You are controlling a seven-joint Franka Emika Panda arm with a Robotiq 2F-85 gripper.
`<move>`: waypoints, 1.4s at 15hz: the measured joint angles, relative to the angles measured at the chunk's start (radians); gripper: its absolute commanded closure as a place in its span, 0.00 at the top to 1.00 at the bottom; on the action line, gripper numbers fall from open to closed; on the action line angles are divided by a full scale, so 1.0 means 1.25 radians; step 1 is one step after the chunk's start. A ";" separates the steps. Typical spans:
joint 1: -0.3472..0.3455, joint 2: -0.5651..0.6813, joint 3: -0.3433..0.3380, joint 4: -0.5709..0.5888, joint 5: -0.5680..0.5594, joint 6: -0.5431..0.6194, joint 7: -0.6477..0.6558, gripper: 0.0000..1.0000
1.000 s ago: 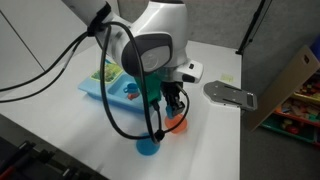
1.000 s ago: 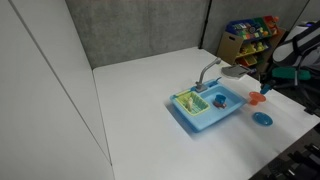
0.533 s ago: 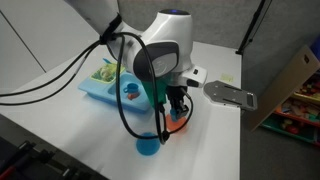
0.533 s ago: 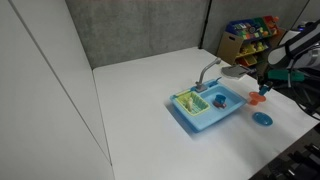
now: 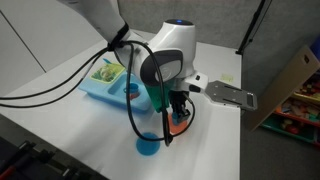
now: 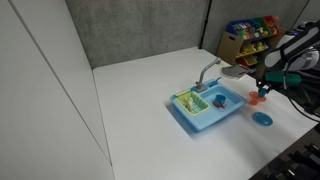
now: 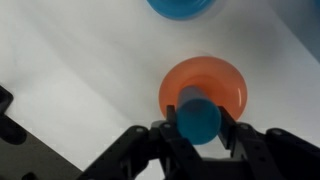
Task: Remove the blue cup from the blue saucer plate and put it on top of the orange saucer plate that is on top of the orange cup
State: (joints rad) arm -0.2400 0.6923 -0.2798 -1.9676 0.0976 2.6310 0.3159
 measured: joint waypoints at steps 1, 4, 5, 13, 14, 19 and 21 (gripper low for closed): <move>0.000 0.005 0.000 0.004 0.003 0.000 0.000 0.17; 0.000 0.019 0.001 0.015 0.017 0.000 0.000 0.55; 0.000 0.021 0.001 0.017 0.021 0.000 0.000 0.69; -0.003 0.022 0.002 0.025 0.031 -0.002 -0.002 1.00; -0.003 0.016 0.002 0.024 0.030 -0.005 -0.004 1.00; 0.007 -0.069 -0.008 -0.019 0.010 -0.045 -0.022 1.00; 0.021 -0.126 -0.019 -0.063 -0.025 -0.061 -0.026 1.00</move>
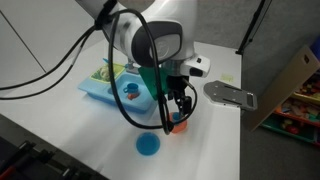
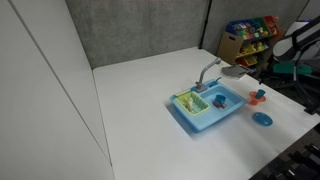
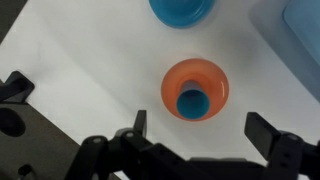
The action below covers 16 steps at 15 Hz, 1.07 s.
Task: Remove the blue cup from the blue saucer plate and put it on top of the orange saucer plate that is on top of the orange cup
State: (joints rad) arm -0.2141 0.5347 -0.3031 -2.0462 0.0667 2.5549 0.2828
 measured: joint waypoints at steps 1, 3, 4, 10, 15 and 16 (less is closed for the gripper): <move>0.008 -0.032 -0.006 -0.027 -0.022 -0.007 -0.003 1.00; 0.024 -0.099 -0.016 -0.083 -0.069 -0.026 -0.006 1.00; 0.032 -0.136 -0.020 -0.112 -0.094 -0.041 -0.006 1.00; 0.047 -0.366 0.002 -0.241 -0.158 -0.185 -0.049 1.00; 0.048 -0.533 0.066 -0.262 -0.158 -0.385 -0.114 1.00; 0.049 -0.561 0.079 -0.262 -0.158 -0.419 -0.121 1.00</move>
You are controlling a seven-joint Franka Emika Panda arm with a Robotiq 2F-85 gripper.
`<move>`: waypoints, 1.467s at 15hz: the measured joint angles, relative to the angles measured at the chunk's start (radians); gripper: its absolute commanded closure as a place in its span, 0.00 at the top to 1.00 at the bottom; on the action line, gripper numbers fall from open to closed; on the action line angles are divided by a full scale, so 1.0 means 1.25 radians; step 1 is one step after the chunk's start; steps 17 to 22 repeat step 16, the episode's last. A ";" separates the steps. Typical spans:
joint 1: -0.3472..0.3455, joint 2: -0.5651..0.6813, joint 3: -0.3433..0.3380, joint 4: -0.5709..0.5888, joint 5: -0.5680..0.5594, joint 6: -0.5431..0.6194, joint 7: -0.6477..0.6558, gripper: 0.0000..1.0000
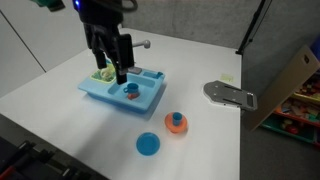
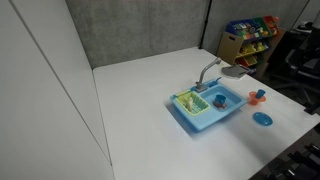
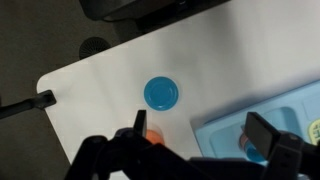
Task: Remove the blue cup from the blue saucer plate and put it on top of the orange saucer plate that is on top of the orange cup
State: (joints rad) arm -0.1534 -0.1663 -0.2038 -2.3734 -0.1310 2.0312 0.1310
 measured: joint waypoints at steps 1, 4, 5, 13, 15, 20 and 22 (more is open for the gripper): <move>0.002 -0.027 0.014 0.000 0.000 -0.031 -0.007 1.00; 0.012 -0.108 0.052 0.000 0.000 -0.109 -0.017 1.00; 0.015 -0.132 0.062 0.000 0.000 -0.132 -0.017 1.00; 0.049 -0.341 0.094 0.001 0.030 -0.253 -0.106 1.00; 0.055 -0.381 0.089 0.000 0.050 -0.271 -0.143 1.00; 0.058 -0.396 0.086 0.000 0.057 -0.278 -0.156 1.00; 0.058 -0.396 0.086 0.000 0.057 -0.278 -0.156 1.00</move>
